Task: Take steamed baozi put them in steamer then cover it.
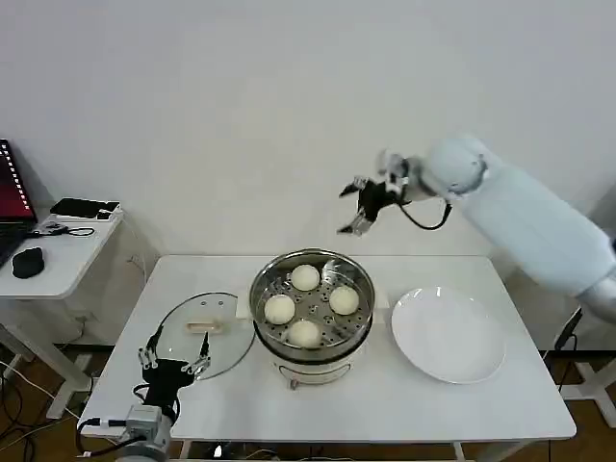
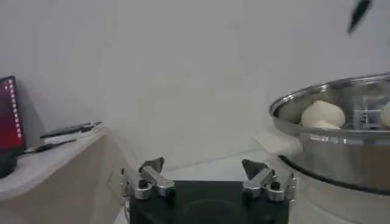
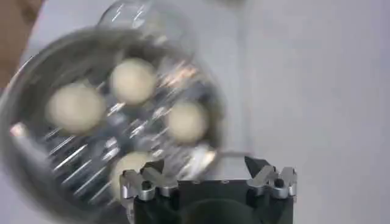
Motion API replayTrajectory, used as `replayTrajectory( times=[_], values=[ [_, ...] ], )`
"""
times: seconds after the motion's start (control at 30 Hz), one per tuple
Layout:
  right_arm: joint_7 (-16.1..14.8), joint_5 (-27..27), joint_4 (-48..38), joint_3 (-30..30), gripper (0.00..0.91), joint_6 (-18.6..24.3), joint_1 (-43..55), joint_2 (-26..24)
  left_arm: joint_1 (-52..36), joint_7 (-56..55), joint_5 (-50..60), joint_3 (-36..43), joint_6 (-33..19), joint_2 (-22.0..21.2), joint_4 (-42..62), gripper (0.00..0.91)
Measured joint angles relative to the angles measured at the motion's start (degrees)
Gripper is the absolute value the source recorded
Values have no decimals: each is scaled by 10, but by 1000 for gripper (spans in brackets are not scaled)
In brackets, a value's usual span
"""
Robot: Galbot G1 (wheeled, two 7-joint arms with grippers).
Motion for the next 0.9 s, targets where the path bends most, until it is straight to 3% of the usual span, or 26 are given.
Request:
replayTrajectory(
  times=[0.23,0.4,0.7,0.9],
  values=[
    [148,78,88,147,907,46,-138,-69,6,0,10,-2,-19,-1,8,907],
    [237,108,148,270,907,76,-274,-88,12,1,11,4,-21,-8,5,907],
    [336,123,241,494,907,122,-560,-39,22,4,19,2,-23,-9,-5,907],
    [387,131,275,577,907,166,-729,19,29,1,32,-3,-22,-2,-10,907]
  ],
)
